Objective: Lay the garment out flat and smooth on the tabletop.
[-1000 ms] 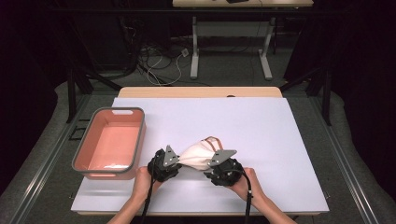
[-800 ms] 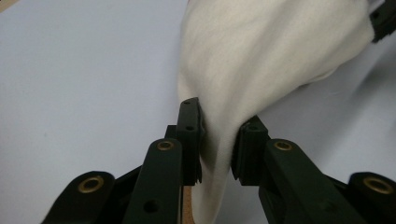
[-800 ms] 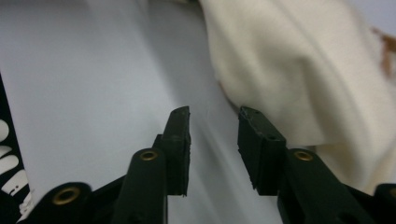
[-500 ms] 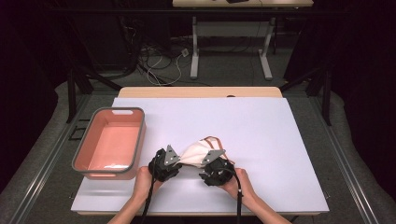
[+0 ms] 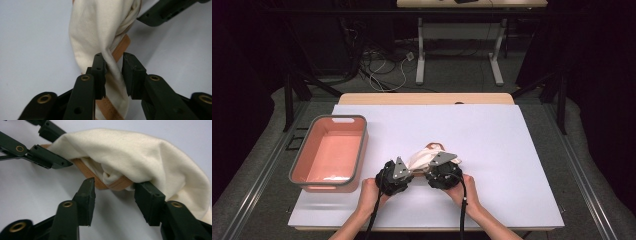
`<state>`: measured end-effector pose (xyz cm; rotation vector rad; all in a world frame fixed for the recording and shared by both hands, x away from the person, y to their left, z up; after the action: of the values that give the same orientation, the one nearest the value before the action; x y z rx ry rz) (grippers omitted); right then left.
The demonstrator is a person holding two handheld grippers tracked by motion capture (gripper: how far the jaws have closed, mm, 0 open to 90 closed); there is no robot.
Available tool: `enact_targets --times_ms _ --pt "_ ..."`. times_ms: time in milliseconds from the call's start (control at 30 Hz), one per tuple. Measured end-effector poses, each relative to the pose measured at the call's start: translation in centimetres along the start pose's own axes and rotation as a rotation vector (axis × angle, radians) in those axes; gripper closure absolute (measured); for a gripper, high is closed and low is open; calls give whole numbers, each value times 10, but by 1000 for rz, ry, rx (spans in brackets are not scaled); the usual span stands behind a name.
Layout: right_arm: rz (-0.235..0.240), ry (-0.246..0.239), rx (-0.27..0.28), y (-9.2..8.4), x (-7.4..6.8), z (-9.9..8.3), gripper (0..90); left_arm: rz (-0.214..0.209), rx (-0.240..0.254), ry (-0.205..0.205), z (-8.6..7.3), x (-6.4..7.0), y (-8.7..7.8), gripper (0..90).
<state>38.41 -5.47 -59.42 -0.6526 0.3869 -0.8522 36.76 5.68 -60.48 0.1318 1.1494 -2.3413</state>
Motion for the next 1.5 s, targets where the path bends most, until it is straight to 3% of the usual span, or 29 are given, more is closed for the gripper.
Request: enact_targets --times_ms 133,200,433,633,933,1267,1433,1500 --pt "-5 8 14 2 6 1 668 -33 43 -30 6 4 -1 780" --pt "10 27 13 3 7 0 689 -29 35 -17 7 5 -2 794" --pt "14 23 27 -1 10 1 823 -9 42 -20 8 4 -7 855" --pt "20 17 37 -10 12 4 829 63 32 -47 3 -9 -17 875" --pt "25 -17 44 -34 15 11 833 132 52 -75 4 -21 -29 884" --pt "-30 35 -33 -34 48 -4 836 140 27 -89 -3 -26 -25 883" --pt "-29 35 -62 -33 51 -9 816 109 16 -92 -4 -23 -22 865" --pt "-21 37 -69 -32 50 -10 764 100 2 -81 -5 -21 -20 803"
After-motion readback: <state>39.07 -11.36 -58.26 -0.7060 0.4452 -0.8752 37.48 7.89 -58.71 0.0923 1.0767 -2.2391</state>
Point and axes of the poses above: each handheld gripper's, and its own axes: y roughly forward along the jaws, z roughly out of its top, x roughly to its right, the point moved 9 cm from there along y, roughly forward along the jaws, and after that the axes turned 13 degrees about y, right-handed, at the moved point
